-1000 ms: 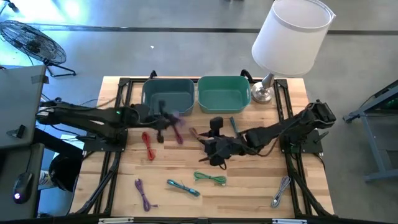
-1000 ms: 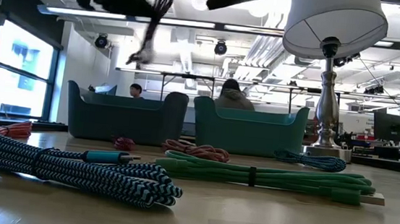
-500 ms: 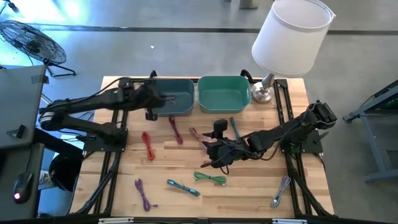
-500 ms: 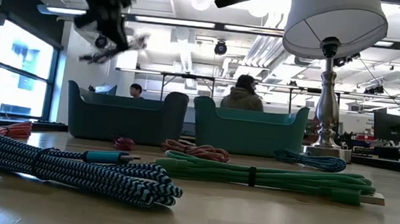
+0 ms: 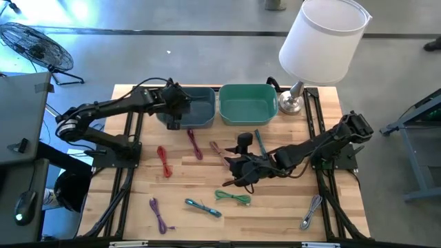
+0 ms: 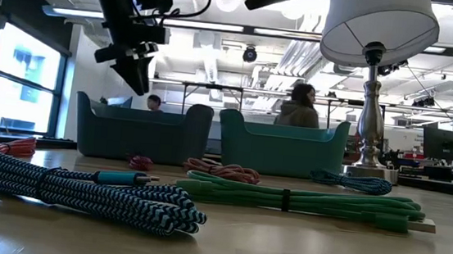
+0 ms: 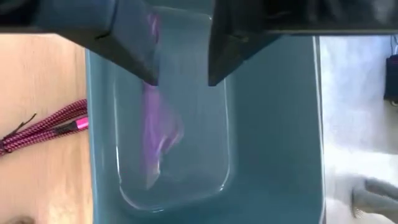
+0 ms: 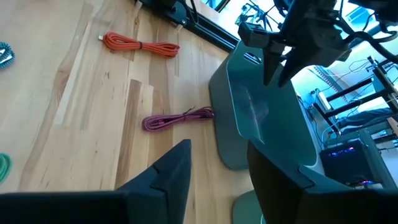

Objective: Pick & Place USB Port
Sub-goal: Put the top purple usb cable into the blue bin, then put the pink usb cable into the green bin

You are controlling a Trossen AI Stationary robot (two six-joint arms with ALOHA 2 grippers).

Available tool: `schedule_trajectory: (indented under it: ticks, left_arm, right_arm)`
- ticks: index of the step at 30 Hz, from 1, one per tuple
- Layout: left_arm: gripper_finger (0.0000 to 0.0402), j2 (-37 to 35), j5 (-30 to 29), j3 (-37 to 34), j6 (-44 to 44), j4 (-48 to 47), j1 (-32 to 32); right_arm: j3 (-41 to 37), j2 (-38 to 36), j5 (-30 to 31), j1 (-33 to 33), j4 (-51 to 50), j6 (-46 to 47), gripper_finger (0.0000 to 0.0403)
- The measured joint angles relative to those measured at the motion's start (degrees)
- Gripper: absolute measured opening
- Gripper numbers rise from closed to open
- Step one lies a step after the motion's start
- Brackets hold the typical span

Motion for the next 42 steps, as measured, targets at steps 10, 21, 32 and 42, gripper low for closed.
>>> schedule_trajectory:
  ticks: [10, 21, 32, 42]
  left_arm:
    - [0.0180, 0.00, 13.40, 4.85, 9.08, -4.40, -0.04]
    - [0.0156, 0.92, 25.31, 8.74, 27.12, -16.77, -10.11]
    - [0.0124, 12.20, 9.81, 8.68, 26.15, -19.06, -19.33]
    - [0.0124, 23.02, 8.94, 8.63, 29.50, -15.85, -19.28]
  right_arm:
    - [0.00, 0.00, -0.30, 0.00, -1.72, 0.04, 0.0151]
    - [-0.02, 0.00, -1.96, 0.75, -4.77, 0.70, 0.0150]
    - [-0.02, 0.00, -3.44, 4.72, -8.38, 2.44, 0.0150]
    - [-0.05, 0.00, -3.19, 8.70, -9.11, 5.50, 0.0154]
